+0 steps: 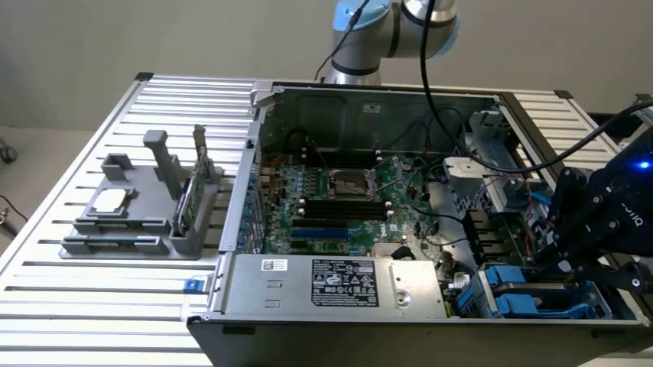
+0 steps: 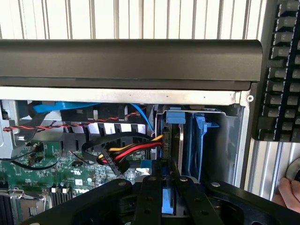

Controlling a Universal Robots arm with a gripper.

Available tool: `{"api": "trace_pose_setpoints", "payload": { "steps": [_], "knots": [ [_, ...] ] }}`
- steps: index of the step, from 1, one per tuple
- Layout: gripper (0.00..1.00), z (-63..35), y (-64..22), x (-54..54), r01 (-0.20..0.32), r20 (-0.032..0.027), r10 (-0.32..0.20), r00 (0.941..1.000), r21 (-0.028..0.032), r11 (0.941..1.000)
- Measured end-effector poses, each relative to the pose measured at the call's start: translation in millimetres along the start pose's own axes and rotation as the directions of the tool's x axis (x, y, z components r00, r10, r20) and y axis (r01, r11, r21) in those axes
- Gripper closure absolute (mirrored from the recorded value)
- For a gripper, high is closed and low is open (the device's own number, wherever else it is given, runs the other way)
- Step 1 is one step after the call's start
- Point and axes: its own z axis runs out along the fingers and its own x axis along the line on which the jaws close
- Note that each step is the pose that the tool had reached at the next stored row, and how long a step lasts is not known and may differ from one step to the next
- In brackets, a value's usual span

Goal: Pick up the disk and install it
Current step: 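Insert the second disk wire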

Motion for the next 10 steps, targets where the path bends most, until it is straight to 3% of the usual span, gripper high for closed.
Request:
{"api": "trace_pose_setpoints", "payload": {
  "steps": [5, 10],
  "knots": [
    [0.84, -0.8, -0.3, 0.2, 0.000, -0.0048, 0.000, 1.0000, 0.0000, 1.0000],
    [0.84, -0.5, -1.1, -0.1, -0.001, -0.0060, 0.001, 1.0000, -0.0001, 1.0000]
  ]
}}
